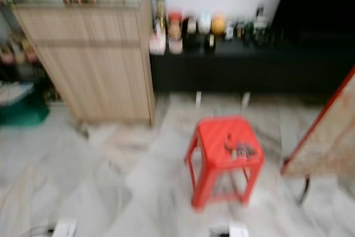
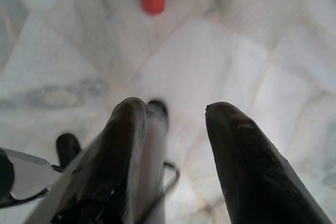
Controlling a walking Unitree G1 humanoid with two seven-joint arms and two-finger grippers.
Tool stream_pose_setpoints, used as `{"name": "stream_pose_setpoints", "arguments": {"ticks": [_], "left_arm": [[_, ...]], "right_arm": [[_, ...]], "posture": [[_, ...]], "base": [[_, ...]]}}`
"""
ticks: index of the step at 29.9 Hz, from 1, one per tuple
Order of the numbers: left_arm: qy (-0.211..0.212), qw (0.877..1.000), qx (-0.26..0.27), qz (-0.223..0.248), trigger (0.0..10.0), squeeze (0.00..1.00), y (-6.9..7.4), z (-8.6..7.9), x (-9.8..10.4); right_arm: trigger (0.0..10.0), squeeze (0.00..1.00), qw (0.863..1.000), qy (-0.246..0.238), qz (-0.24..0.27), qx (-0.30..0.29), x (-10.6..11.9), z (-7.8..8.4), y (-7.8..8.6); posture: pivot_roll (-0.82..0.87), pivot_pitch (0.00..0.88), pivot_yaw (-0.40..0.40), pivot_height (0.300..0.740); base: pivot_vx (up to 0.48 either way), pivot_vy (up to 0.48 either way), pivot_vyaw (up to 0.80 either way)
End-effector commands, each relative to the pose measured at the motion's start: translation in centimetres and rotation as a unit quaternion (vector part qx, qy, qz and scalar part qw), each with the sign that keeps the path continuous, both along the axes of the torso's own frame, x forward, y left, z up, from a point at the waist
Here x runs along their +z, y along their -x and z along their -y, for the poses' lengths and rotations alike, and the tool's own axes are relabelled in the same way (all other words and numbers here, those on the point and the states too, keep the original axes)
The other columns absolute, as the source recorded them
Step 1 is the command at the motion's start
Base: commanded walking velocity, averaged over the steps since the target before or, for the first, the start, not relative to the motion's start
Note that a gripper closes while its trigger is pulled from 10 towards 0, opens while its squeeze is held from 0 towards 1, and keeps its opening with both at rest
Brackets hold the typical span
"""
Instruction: Hang keys on a hook
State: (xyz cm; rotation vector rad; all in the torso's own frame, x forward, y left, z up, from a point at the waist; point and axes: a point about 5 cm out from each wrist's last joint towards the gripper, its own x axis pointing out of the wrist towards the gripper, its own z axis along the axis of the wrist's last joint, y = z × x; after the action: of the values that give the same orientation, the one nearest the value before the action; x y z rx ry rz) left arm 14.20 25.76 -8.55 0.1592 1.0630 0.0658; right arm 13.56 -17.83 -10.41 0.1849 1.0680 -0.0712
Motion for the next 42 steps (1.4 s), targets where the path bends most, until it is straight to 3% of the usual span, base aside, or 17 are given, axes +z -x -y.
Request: {"name": "stream_pose_setpoints", "arguments": {"ticks": [1,15,20,25,31,42], "left_arm": [[-0.007,1.000,0.002,-0.030,10.0,0.00,1.63,-0.53,-0.44],[-0.004,1.000,0.005,-0.030,10.0,0.00,1.83,-0.40,-0.54],[-0.004,1.000,0.020,-0.021,10.0,0.00,1.66,-0.51,-0.45],[0.019,0.997,0.076,0.009,10.0,0.00,1.52,-0.50,-0.36],[0.032,0.997,0.073,0.010,10.0,0.00,1.48,-0.38,-0.36],[0.035,0.997,0.071,0.010,10.0,0.00,1.48,-0.34,-0.38]], "right_arm": [[10.0,0.00,1.000,-0.010,0.001,-0.005,-0.08,-0.55,0.11],[10.0,0.00,1.000,-0.003,0.004,-0.010,-0.09,-0.29,0.27],[10.0,0.00,1.000,-0.003,0.009,-0.018,-0.03,-0.33,0.08],[10.0,0.00,1.000,-0.002,0.011,-0.025,0.01,-0.33,-0.04],[10.0,0.00,1.000,-0.004,0.010,-0.029,0.00,-0.39,-0.02],[10.0,0.00,0.999,-0.008,0.012,-0.037,0.00,-0.37,-0.02]], "posture": [[0.03,0.000,-0.019,0.740],[0.02,0.000,-0.022,0.740],[0.02,0.000,-0.025,0.740],[0.02,0.000,-0.022,0.740],[0.02,0.000,-0.021,0.740],[0.02,0.000,-0.022,0.740]], "base": [[0.000,-0.326,0.00],[0.000,-0.307,0.00],[0.000,0.000,0.00],[0.000,0.000,0.00],[0.000,0.000,0.00],[0.336,0.000,0.00]]}}
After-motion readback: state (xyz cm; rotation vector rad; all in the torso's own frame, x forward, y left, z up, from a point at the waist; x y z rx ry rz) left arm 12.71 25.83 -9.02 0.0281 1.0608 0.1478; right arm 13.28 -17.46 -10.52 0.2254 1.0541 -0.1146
